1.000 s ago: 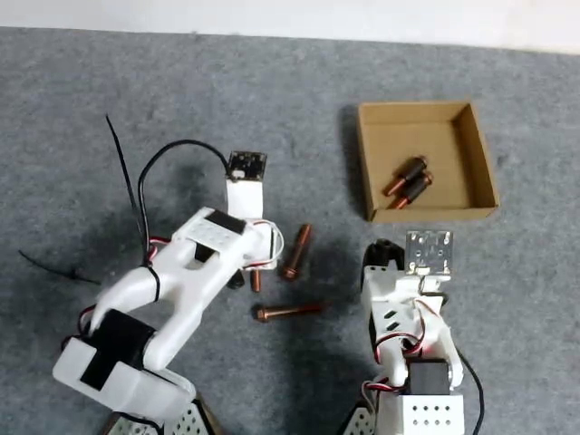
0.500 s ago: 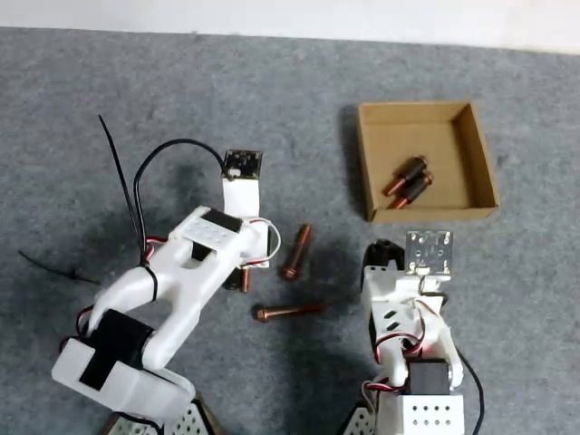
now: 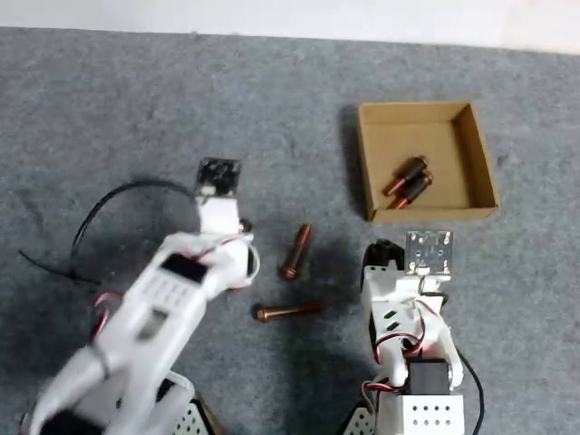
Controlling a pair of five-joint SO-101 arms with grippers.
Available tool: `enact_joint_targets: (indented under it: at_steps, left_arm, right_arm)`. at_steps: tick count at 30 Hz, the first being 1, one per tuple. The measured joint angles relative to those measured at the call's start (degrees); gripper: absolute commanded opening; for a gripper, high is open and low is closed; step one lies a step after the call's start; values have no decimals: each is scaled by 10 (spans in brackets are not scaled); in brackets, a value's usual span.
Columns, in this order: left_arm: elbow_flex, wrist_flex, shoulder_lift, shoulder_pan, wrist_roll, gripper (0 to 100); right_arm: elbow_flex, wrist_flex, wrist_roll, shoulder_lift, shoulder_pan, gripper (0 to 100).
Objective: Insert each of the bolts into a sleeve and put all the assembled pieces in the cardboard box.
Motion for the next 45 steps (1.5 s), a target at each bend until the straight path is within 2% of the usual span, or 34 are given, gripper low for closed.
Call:
enact_joint_targets:
  at_steps: [7,10,15,18,22,27,32,39,45]
  left_arm:
    - [165,-70,-275,2,0,5]
    - [217,-77,-385,2,0,5]
    - [295,-77,-557,2,-1,5]
    - [296,-79,-629,0,-1,5]
    - [296,-79,-637,1,-1,5]
    - [296,-104,-639,-48,-1,5]
    - [296,-133,-639,-78,-1,5]
    - [294,-134,-639,-77,87,5]
    - [291,-134,-640,-72,97,7]
  right_arm:
    - [1,-51,0,1,0,9]
    - [1,-95,0,1,0,9]
    - [1,-105,0,1,0,9]
    - [1,-105,0,1,-1,9]
    - [1,-105,0,1,-37,9]
    - [1,-105,0,1,-98,9]
    - [1,-159,0,1,-187,9]
    - [1,-213,0,1,-331,9]
    - [1,-213,0,1,-345,9]
